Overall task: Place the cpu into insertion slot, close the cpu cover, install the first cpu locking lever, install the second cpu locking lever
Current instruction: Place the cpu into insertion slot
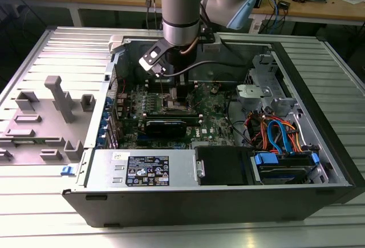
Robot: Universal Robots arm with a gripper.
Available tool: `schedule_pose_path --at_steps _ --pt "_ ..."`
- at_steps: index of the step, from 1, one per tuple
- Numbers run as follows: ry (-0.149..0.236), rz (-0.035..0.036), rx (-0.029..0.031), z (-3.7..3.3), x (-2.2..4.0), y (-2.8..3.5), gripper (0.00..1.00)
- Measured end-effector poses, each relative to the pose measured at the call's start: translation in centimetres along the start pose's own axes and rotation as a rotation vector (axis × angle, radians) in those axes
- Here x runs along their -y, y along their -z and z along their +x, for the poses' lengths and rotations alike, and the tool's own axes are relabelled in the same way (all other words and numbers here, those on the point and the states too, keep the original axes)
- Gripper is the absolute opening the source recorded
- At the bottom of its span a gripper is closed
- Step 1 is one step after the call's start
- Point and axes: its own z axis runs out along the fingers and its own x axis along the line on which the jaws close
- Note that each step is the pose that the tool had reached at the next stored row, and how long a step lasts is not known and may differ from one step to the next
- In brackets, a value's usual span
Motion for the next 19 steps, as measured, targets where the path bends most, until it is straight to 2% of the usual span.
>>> schedule_pose_path --at_steps 3,9,12,19 --pt "0.002 -0.0005 -0.0008 -0.03 0.38 -0.48 0.54" --pt "0.003 -0.0015 -0.0027 -0.72 0.47 -1.04 0.54" --pt "0.002 -0.0023 -0.0029 -0.97 0.49 -1.19 0.54" --pt "0.002 -0.0022 -0.0027 -1.00 0.49 -1.22 0.54"
